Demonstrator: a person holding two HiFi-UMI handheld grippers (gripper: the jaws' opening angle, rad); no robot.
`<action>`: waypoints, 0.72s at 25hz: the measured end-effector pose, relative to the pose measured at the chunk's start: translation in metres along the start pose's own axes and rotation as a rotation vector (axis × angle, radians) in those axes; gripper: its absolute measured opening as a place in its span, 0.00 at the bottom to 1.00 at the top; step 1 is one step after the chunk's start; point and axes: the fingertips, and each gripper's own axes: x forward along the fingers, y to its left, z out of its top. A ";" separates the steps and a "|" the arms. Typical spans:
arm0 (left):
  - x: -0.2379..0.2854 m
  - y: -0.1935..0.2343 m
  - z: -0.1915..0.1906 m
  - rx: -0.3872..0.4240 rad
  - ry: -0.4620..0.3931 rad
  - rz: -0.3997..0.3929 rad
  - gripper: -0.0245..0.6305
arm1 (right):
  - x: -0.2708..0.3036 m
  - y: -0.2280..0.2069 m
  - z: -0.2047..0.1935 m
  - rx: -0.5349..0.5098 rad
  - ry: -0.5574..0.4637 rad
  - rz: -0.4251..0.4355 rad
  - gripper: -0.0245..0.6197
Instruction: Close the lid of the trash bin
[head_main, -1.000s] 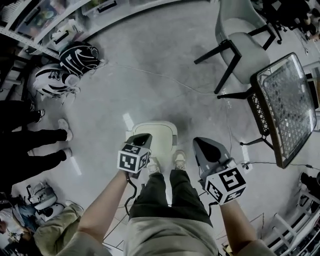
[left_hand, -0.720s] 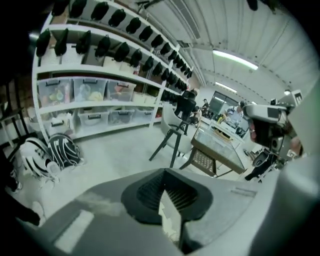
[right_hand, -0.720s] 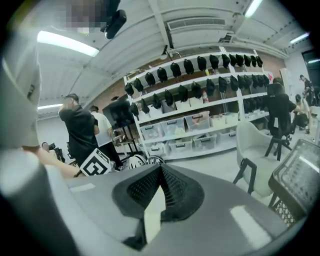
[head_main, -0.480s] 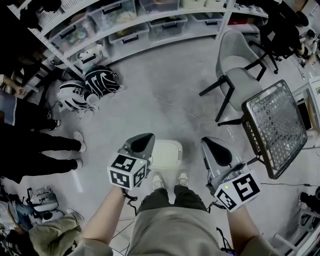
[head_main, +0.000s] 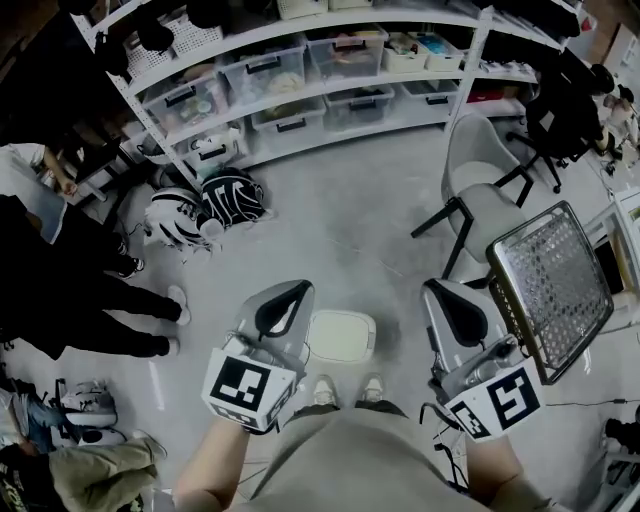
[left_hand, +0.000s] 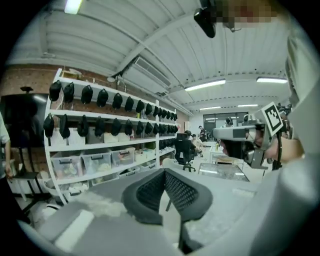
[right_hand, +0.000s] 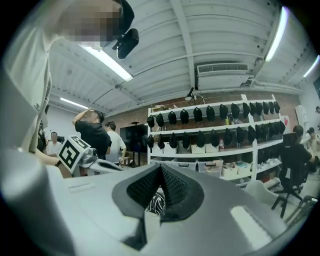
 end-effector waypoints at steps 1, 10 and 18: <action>-0.007 -0.004 0.009 0.004 -0.021 0.008 0.04 | -0.004 0.002 0.007 -0.014 -0.012 0.002 0.04; -0.046 -0.007 0.045 0.020 -0.137 0.073 0.04 | -0.017 0.021 0.032 -0.072 -0.041 0.067 0.04; -0.048 -0.003 0.037 0.049 -0.120 0.088 0.04 | -0.016 0.025 0.021 -0.072 -0.007 0.077 0.04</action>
